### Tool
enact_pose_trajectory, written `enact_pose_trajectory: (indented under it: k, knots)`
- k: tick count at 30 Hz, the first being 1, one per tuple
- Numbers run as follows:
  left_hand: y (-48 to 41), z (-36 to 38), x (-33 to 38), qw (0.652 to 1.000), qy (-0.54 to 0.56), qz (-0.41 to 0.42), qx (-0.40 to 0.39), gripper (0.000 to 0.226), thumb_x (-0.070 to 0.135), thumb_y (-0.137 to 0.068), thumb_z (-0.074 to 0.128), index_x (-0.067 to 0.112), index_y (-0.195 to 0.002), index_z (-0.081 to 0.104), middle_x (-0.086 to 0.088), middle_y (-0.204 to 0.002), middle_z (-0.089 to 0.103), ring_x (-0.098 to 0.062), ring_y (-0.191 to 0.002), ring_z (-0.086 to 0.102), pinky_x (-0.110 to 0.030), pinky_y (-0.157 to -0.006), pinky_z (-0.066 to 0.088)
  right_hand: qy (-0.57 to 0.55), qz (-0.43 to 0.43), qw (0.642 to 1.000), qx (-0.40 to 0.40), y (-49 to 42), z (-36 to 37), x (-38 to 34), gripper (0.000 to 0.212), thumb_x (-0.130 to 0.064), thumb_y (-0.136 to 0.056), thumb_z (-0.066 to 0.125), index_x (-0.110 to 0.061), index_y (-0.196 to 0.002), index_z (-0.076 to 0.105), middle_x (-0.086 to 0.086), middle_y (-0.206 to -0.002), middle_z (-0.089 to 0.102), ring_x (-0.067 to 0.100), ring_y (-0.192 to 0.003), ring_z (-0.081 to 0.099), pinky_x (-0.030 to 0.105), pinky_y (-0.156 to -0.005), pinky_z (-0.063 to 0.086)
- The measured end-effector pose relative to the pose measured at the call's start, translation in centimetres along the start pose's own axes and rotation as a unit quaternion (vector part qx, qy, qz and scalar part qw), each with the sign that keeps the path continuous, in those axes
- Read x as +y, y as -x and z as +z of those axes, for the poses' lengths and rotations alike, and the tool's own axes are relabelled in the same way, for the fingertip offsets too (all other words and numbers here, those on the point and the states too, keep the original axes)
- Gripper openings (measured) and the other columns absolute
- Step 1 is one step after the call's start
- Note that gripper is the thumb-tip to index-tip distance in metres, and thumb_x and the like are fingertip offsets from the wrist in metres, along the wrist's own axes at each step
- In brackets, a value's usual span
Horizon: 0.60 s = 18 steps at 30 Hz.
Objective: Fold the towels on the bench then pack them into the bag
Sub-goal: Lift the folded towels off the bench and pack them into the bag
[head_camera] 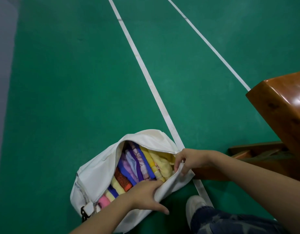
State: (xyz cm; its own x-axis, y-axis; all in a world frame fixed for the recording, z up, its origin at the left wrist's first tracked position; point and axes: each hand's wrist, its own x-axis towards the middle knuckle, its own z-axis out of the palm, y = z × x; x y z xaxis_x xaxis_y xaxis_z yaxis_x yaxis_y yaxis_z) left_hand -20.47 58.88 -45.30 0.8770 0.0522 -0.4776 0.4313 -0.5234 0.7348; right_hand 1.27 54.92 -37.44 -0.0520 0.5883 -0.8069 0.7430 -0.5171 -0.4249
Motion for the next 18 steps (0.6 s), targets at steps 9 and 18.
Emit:
enact_pose_trajectory:
  k: [9, 18]
  knots:
    - [7.4, 0.9, -5.3, 0.995, -0.036, -0.085, -0.046, 0.051, 0.082, -0.062, 0.056, 0.051, -0.101, 0.046, 0.018, -0.100, 0.056, -0.005, -0.092, 0.050, -0.020, -0.074, 0.038, 0.083, 0.054, 0.995, -0.025, 1.6, -0.1, 0.2, 0.033, -0.003, -0.076, 0.063, -0.025, -0.100, 0.064, -0.005, -0.110, 0.044, 0.014, -0.103, 0.045, 0.024, -0.082, 0.041]
    - [12.1, -0.3, -5.5, 0.991, -0.099, -0.084, -0.018, 0.059, 0.092, -0.049, 0.043, 0.038, -0.072, 0.042, 0.020, -0.071, 0.047, 0.005, -0.066, 0.043, -0.018, -0.064, 0.037, 0.258, 0.095, 0.961, -0.022, 1.7, 0.9, -0.3, 0.062, -0.009, -0.071, 0.065, -0.028, -0.128, 0.051, 0.001, -0.132, 0.042, 0.026, -0.117, 0.047, 0.039, -0.094, 0.045]
